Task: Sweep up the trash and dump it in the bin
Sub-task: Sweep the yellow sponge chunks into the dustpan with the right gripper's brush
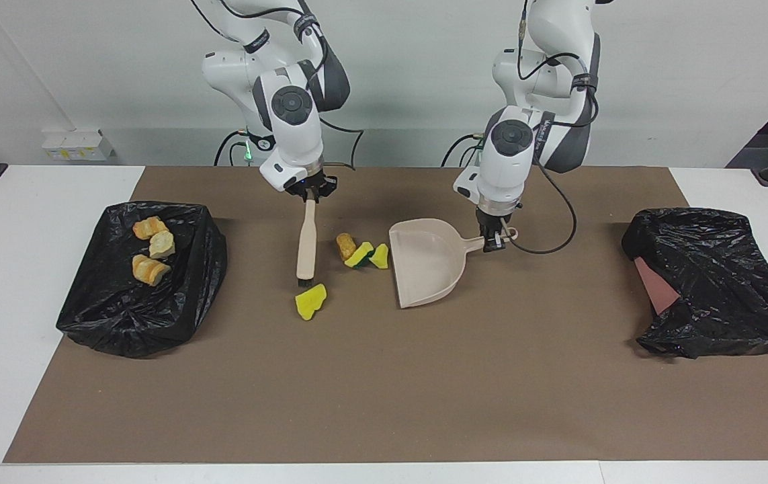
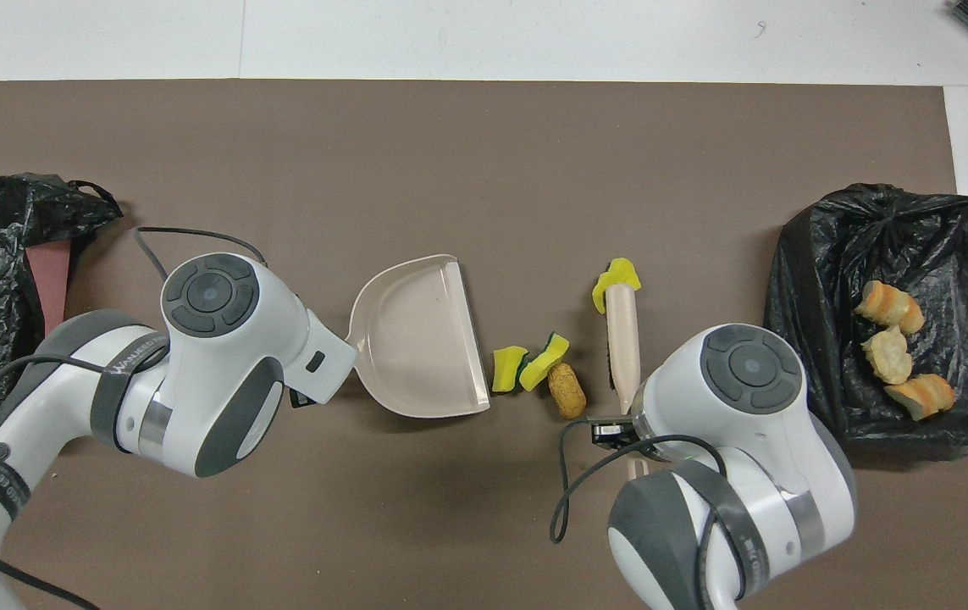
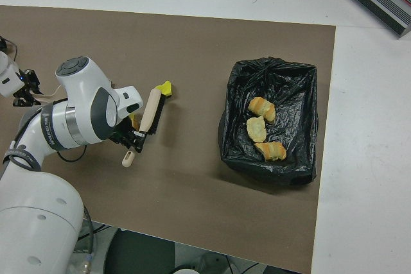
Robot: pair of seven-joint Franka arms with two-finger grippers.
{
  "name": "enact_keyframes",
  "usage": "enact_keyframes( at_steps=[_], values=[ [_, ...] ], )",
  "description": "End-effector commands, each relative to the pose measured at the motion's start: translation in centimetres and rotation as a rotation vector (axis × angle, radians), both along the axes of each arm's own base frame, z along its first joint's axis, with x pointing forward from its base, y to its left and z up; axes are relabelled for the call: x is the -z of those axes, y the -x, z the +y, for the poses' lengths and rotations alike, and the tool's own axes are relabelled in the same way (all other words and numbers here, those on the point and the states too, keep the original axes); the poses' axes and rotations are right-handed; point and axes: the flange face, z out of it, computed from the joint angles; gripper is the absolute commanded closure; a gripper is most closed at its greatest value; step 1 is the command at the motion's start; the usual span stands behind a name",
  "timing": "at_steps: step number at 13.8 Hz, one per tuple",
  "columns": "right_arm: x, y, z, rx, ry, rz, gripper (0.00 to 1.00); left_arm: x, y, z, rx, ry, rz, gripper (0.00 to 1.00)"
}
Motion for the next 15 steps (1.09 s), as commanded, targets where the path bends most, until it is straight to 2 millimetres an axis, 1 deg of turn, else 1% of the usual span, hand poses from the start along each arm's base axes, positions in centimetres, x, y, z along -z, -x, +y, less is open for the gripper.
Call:
enact_keyframes(
  at_steps=[1, 2, 3, 7, 8, 9, 11, 12, 13, 14, 15],
  values=[
    [2.1, 1.3, 1.9, -0.031, -0.005, 0.018, 1.00, 0.2, 1.4, -1.5, -0.001, -0.016, -0.026, 1.00],
    [3.0, 1.2, 2.9, -0.028, -0.037, 0.022, 1.00, 0.4, 1.7, -1.6, -0.014, -0.017, -0.026, 1.00],
    [3.2, 1.0, 3.4, -0.008, -0.093, 0.031, 1.00, 0.7, 1.9, -1.7, -0.023, -0.017, -0.027, 1.00],
    [2.5, 0.4, 5.7, 0.002, -0.295, 0.059, 1.00, 0.8, 2.6, -2.7, -0.006, -0.009, -0.039, 1.00],
    [2.2, 0.4, 6.7, -0.011, -0.353, 0.056, 1.00, 1.3, 2.9, -2.6, -0.006, -0.005, -0.042, 1.00],
    [1.8, 0.2, 7.6, -0.007, -0.385, 0.064, 1.00, 1.4, 2.9, -2.6, -0.029, -0.001, -0.051, 1.00],
    [0.7, -0.4, 9.1, 0.029, -0.464, 0.081, 1.00, 1.5, 3.1, -2.5, -0.066, -0.003, -0.052, 1.00],
    [-0.5, -0.5, 10.6, 0.038, -0.506, 0.078, 1.00, 1.3, 3.1, -2.5, -0.066, -0.002, -0.054, 1.00],
    [-2.1, -1.1, 10.5, 0.027, -0.512, 0.071, 1.00, 1.3, 3.0, -2.5, -0.067, 0.001, -0.058, 1.00],
    [-3.4, -1.1, 9.8, -0.001, -0.485, 0.097, 1.00, 1.3, 2.9, -2.3, -0.070, 0.002, -0.059, 1.00],
    [-5.1, -1.4, 8.4, -0.051, -0.416, 0.069, 1.00, 1.4, 3.0, -2.5, -0.070, 0.001, -0.058, 1.00]
  ],
)
